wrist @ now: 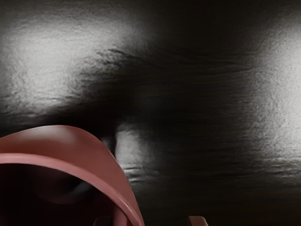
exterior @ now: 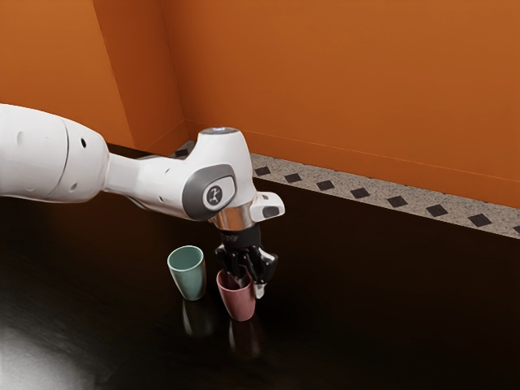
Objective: Place the right cup onto the left cup
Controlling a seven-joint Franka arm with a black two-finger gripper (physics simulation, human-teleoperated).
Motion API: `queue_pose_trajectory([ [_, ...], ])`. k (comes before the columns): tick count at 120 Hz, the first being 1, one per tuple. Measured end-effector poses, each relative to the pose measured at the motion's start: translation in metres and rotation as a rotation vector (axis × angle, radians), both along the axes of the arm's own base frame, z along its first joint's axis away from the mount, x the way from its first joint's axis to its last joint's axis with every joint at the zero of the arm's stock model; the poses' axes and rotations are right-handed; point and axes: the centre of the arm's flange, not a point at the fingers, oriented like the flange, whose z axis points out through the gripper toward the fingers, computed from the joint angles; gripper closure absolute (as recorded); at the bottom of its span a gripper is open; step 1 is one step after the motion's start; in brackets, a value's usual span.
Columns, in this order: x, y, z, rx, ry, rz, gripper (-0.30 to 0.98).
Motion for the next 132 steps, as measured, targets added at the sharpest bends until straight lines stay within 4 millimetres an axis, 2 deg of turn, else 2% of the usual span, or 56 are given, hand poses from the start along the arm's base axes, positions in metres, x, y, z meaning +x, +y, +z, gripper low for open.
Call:
queue_pose_trajectory([
  [20,0.000,0.000,-0.001,0.002,0.005,0.006,0.68],
  [40,0.000,0.000,-0.001,0.008,0.004,0.009,0.76],
  [74,-0.001,-0.007,0.011,0.027,-0.009,-0.002,0.78],
  [101,0.006,-0.014,0.044,0.069,-0.008,-0.031,0.78],
  [132,0.018,-0.027,0.097,0.152,-0.036,-0.077,0.78],
])
